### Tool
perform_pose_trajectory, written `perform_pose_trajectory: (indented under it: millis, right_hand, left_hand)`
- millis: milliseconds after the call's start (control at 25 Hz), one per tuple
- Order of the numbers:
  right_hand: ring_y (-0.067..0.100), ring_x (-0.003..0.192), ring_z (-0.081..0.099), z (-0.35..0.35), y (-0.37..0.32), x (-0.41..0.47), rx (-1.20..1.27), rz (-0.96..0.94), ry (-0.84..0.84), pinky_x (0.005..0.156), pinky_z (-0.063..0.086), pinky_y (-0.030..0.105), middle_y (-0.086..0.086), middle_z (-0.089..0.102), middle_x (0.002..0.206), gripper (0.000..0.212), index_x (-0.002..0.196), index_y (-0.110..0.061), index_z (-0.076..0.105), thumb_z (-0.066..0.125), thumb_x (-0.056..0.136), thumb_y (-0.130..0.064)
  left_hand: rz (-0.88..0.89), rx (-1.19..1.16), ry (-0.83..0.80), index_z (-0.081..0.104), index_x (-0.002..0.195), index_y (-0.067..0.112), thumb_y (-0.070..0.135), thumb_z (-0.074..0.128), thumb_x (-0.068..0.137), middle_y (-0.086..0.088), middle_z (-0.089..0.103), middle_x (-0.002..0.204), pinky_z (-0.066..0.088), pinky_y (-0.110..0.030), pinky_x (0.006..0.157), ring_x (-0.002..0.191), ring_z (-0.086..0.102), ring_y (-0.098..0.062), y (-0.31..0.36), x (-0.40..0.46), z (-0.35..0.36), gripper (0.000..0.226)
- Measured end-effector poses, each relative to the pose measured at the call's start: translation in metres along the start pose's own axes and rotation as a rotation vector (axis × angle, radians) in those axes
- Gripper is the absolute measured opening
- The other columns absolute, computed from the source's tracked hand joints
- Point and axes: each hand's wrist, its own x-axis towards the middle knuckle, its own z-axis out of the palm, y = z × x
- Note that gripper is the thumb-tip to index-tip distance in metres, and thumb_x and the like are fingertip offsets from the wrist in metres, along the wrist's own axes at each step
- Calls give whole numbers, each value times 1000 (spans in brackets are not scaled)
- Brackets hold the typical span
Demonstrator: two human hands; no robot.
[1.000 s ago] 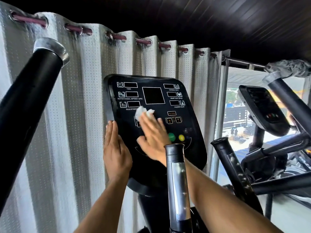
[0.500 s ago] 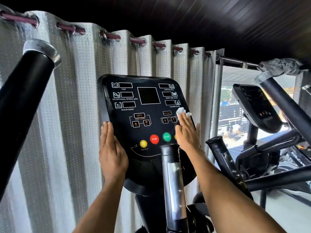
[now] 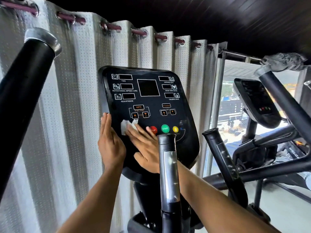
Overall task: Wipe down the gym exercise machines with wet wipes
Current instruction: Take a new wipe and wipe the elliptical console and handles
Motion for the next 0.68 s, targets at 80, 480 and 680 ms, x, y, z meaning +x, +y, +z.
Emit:
perform_pose_trajectory:
  millis: [80, 480, 680]
  right_hand:
    - [4, 156, -2, -9, 10, -11, 24, 18, 43, 128, 7, 43, -10, 5, 171, 66, 161, -18, 25, 29, 96, -27]
    - [13, 158, -3, -32, 41, -65, 215, 735, 31, 127, -5, 48, -1, -3, 171, 90, 163, -15, 4, -2, 83, -56]
    - [17, 156, -2, -10, -30, -74, 306, 311, 83, 128, 5, 47, -21, 0, 168, 80, 158, 0, 25, 27, 95, -50]
  left_hand:
    - [8, 10, -5, 44, 157, 14, -1, 34, 108, -1, 39, 165, 24, -24, 125, 155, 31, -14, -2, 1, 0, 52]
    - [-30, 57, 3, 43, 158, 20, -4, 34, 105, 7, 37, 165, 22, -21, 125, 155, 28, -8, 4, -1, 0, 59]
    - [1, 53, 4, 44, 157, 15, -8, 34, 101, 2, 37, 165, 22, -22, 125, 155, 30, -14, 4, -1, 0, 61]
